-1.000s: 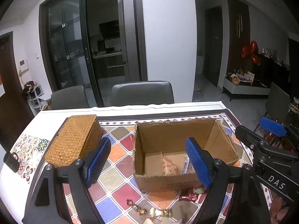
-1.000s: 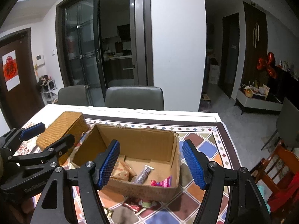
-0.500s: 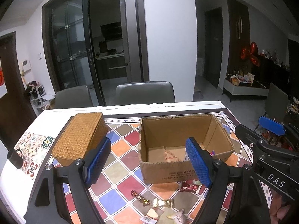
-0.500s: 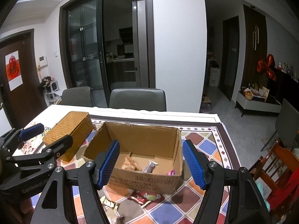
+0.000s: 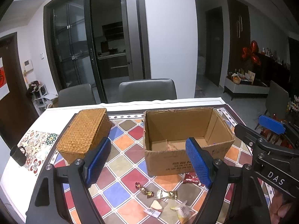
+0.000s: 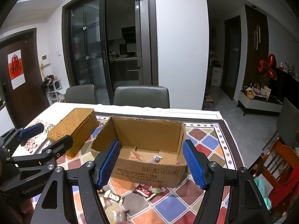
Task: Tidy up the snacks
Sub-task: 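Move both open tools back from the box toward the remaining snacks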
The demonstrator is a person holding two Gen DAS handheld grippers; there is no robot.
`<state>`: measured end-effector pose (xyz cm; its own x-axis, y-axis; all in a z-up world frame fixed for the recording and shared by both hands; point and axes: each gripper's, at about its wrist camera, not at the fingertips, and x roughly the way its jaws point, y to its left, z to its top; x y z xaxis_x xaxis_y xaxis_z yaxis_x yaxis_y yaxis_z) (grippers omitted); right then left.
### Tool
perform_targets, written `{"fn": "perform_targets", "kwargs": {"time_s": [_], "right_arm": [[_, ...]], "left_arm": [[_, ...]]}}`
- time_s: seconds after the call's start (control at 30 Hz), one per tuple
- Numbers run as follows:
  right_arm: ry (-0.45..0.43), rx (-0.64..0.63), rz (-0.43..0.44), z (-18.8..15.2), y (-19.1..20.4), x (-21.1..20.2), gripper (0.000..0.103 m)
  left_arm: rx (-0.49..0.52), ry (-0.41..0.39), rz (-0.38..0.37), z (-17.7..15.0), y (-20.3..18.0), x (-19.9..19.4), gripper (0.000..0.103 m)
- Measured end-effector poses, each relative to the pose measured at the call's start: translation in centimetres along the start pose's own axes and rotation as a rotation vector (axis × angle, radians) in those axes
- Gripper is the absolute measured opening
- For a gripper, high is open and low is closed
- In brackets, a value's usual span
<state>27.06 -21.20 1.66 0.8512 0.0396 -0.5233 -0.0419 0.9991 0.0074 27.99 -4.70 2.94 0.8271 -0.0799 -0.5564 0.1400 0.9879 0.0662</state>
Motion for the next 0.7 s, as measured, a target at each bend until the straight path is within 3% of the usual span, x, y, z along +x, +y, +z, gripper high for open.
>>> {"fn": "perform_targets", "kwargs": {"time_s": [0.7], "right_arm": [[0.046, 0.003, 0.002, -3.8, 2.4, -0.5, 0.070]], "left_arm": [[0.026, 0.044, -0.036, -4.9, 1.2, -0.9, 0.082]]}}
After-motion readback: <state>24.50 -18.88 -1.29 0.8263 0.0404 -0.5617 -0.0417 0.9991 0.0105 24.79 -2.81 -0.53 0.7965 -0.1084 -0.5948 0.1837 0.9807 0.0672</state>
